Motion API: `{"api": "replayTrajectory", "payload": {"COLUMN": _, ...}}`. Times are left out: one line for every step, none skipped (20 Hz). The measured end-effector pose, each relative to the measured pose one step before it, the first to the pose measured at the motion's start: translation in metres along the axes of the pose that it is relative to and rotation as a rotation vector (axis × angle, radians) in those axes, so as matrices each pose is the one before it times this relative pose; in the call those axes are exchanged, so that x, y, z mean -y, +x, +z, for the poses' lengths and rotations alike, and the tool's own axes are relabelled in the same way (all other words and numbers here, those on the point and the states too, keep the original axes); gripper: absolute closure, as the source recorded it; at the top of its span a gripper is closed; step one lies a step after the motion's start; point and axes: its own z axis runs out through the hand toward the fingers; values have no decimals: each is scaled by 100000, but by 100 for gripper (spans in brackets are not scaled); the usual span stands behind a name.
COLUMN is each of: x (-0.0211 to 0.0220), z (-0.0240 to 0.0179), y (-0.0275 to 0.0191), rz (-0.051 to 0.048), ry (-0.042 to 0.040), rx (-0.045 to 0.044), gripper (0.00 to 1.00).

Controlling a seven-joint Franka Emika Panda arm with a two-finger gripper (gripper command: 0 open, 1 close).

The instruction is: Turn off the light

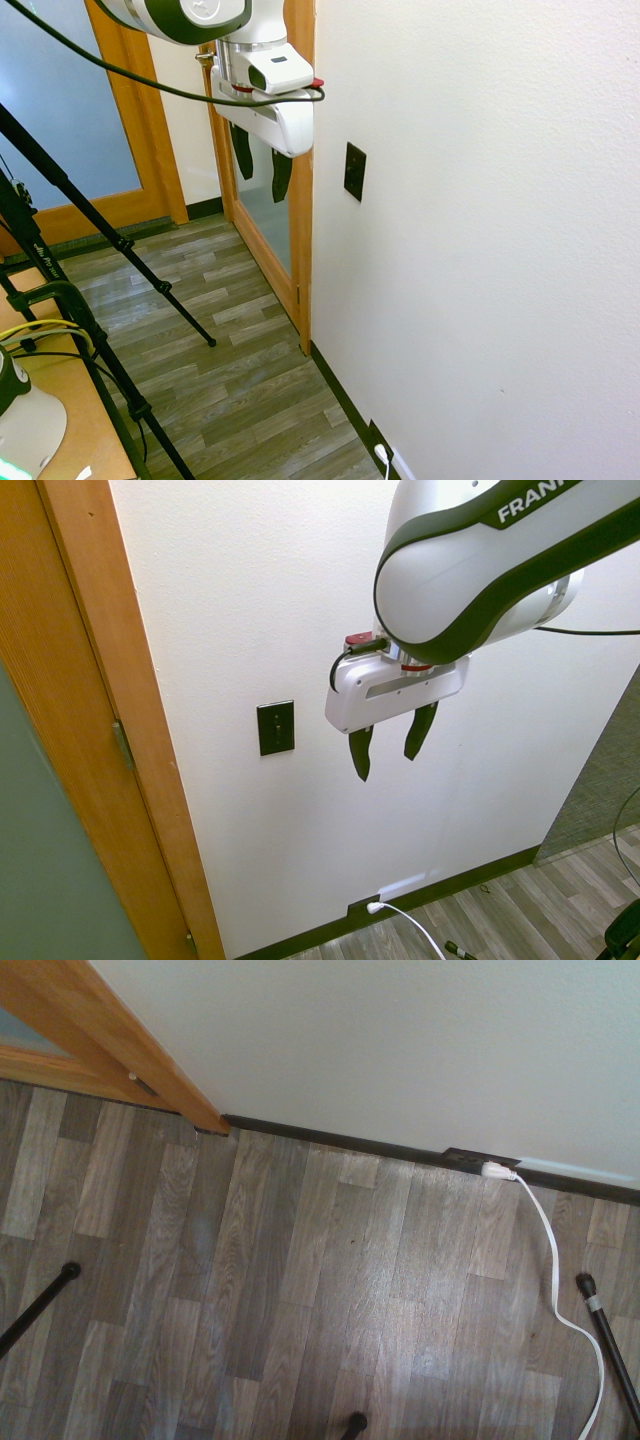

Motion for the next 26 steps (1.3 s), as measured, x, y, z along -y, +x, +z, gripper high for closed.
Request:
{"api": "replayTrajectory", "payload": {"x": 8, "z": 45, "y": 7, "rz": 3, "ry": -45, "rx": 47, "gripper": 0}}
{"api": "replayTrajectory", "payload": {"x": 38, "z": 15, "y": 0, "rz": 98, "ry": -19, "rx": -247, "gripper": 0}}
{"api": "replayTrajectory", "payload": {"x": 259, "z": 22, "y": -47, "rz": 458, "ry": 336, "rx": -1176, "gripper": 0}}
{"api": "replayTrajectory", "payload": {"x": 470, "z": 45, "y": -126, "rz": 706, "ry": 536, "rx": -1630, "gripper": 0}}
{"api": "replayTrajectory", "payload": {"x": 662, "z": 107, "y": -156, "rz": 905, "ry": 806, "rx": -1555, "gripper": 0}}
{"api": "replayTrajectory", "payload": {"x": 789, "z": 131, "y": -41, "rz": 974, "ry": 876, "rx": -1607, "gripper": 0}}
{"api": "replayTrajectory", "payload": {"x": 834, "z": 210, "y": 111, "rz": 1018, "ry": 579, "rx": -1040, "gripper": 0}}
{"api": "replayTrajectory", "payload": {"x": 773, "z": 277, "y": 356, "rz": 1484, "ry": 650, "rx": -1099, "gripper": 0}}
{"api": "replayTrajectory", "payload": {"x": 871, "z": 268, "y": 553, "rz": 2080, "ry": 1142, "rx": -1926, "gripper": 0}}
{"api": "replayTrajectory", "payload": {"x": 892, "z": 289, "y": 515, "rz": 2325, "ry": 1027, "rx": -1949, "gripper": 0}}
{"api": "replayTrajectory", "payload": {"x": 976, "z": 326, "y": 494, "rz": 2329, "ry": 1209, "rx": -1972, "gripper": 0}}
{"api": "replayTrajectory", "payload": {"x": 1001, "z": 365, "y": 452, "rz": 1613, "ry": 1266, "rx": -1599, "gripper": 0}}
{"api": "replayTrajectory", "payload": {"x": 1073, "z": 355, "y": 408, "rz": 1517, "ry": 1292, "rx": -1544, "gripper": 0}}
{"api": "replayTrajectory", "payload": {"x": 1229, "z": 418, "y": 426, "rz": 927, "ry": 2104, "rx": -994, "gripper": 0}}
{"api": "replayTrajectory", "payload": {"x": 1037, "z": 439, "y": 331, "rz": 518, "ry": 1871, "rx": -690, "gripper": 0}}
{"api": "replayTrajectory", "payload": {"x": 891, "z": 523, "y": 119, "rz": 118, "ry": 2072, "rx": -721, "gripper": 0}}
{"api": "replayTrajectory", "payload": {"x": 740, "z": 551, "y": -50, "rz": -134, "ry": 2239, "rx": -1308, "gripper": 0}}
{"api": "replayTrajectory", "payload": {"x": 498, "z": 627, "y": -204, "rz": -512, "ry": 2037, "rx": -1164, "gripper": 0}}
{"api": "replayTrajectory", "payload": {"x": 274, "z": 629, "y": -177, "rz": -77, "ry": 1384, "rx": -1483, "gripper": 100}}
{"api": "replayTrajectory", "payload": {"x": 95, "z": 649, "y": -182, "rz": 11, "ry": 1099, "rx": -1170, "gripper": 100}}
{"api": "replayTrajectory", "payload": {"x": 17, "z": 555, "y": -121, "rz": -316, "ry": 1285, "rx": -1153, "gripper": 100}}
{"api": "replayTrajectory", "payload": {"x": 0, "z": 486, "y": -136, "rz": -63, "ry": 1503, "rx": -1911, "gripper": 100}}
{"api": "replayTrajectory", "payload": {"x": -25, "z": 343, "y": -87, "rz": -90, "ry": 1590, "rx": -1989, "gripper": 100}}
{"api": "replayTrajectory", "payload": {"x": -27, "z": 209, "y": -75, "rz": -15, "ry": 1604, "rx": -1840, "gripper": 100}}
{"api": "replayTrajectory", "payload": {"x": -24, "z": 96, "y": -101, "rz": 140, "ry": 1365, "rx": -1670, "gripper": 100}}
{"api": "replayTrajectory", "payload": {"x": -2, "z": 4, "y": -116, "rz": 133, "ry": 1161, "rx": -1402, "gripper": 100}}
